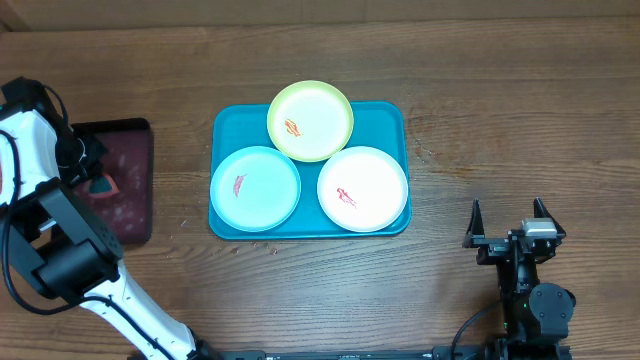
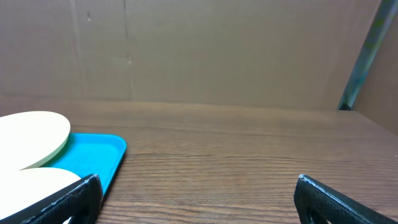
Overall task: Clean dirty plates on tray and stack at the side
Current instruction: 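Dip and rub the held sponge in the soapy water with left gripper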
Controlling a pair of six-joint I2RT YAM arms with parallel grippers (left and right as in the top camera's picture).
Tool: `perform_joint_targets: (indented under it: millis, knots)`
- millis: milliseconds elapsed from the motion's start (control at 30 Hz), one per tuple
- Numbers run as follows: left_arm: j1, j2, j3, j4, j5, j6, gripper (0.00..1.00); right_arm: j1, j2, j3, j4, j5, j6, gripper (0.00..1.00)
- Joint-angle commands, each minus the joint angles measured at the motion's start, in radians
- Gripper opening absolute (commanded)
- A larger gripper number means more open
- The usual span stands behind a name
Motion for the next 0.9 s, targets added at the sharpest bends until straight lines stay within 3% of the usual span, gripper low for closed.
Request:
perform_joint_targets:
  millis: [0,67,133,167,200,233,333,400,500,633,867]
  knots:
    - [-0.006,0.058,-0.023,0.024,-0.008,-0.066,0.05,-0.003,-0.01,-0.01,0.006,-0.001,0.0,1.0]
    - [-0.006,0.081,-0.037,0.035,-0.007,-0.108,0.09,-0.004,-0.01,-0.01,0.006,-0.001,0.0,1.0]
    - [-0.006,0.111,-0.038,0.034,-0.006,-0.124,0.25,-0.004,-0.01,-0.01,0.006,-0.001,0.0,1.0]
    - [-0.006,0.124,-0.038,0.034,-0.007,-0.124,0.38,-0.004,-0.01,-0.01,0.006,-0.001,0.0,1.0]
    - [-0.006,0.134,-0.038,0.034,-0.007,-0.124,0.62,-0.003,-0.01,-0.01,0.006,-0.001,0.0,1.0]
    - [-0.006,0.141,-0.038,0.033,-0.007,-0.123,0.69,-0.004,-0.01,-0.01,0.006,-0.001,0.0,1.0]
    - [-0.006,0.139,-0.037,0.027,-0.006,-0.112,0.73,-0.004,-0.01,-0.01,0.006,-0.001,0.0,1.0]
    - [-0.006,0.131,-0.034,0.008,-0.007,-0.092,0.75,-0.004,-0.01,-0.01,0.006,-0.001,0.0,1.0]
    - [-0.006,0.129,-0.019,-0.045,-0.007,-0.078,0.68,-0.004,-0.01,-0.01,0.006,-0.001,0.0,1.0]
    - [-0.006,0.129,-0.015,-0.121,-0.006,-0.078,0.38,-0.004,-0.01,-0.01,0.006,-0.001,0.0,1.0]
    - [-0.005,0.129,-0.015,-0.195,-0.007,-0.036,0.34,-0.004,-0.01,-0.01,0.006,-0.001,0.0,1.0]
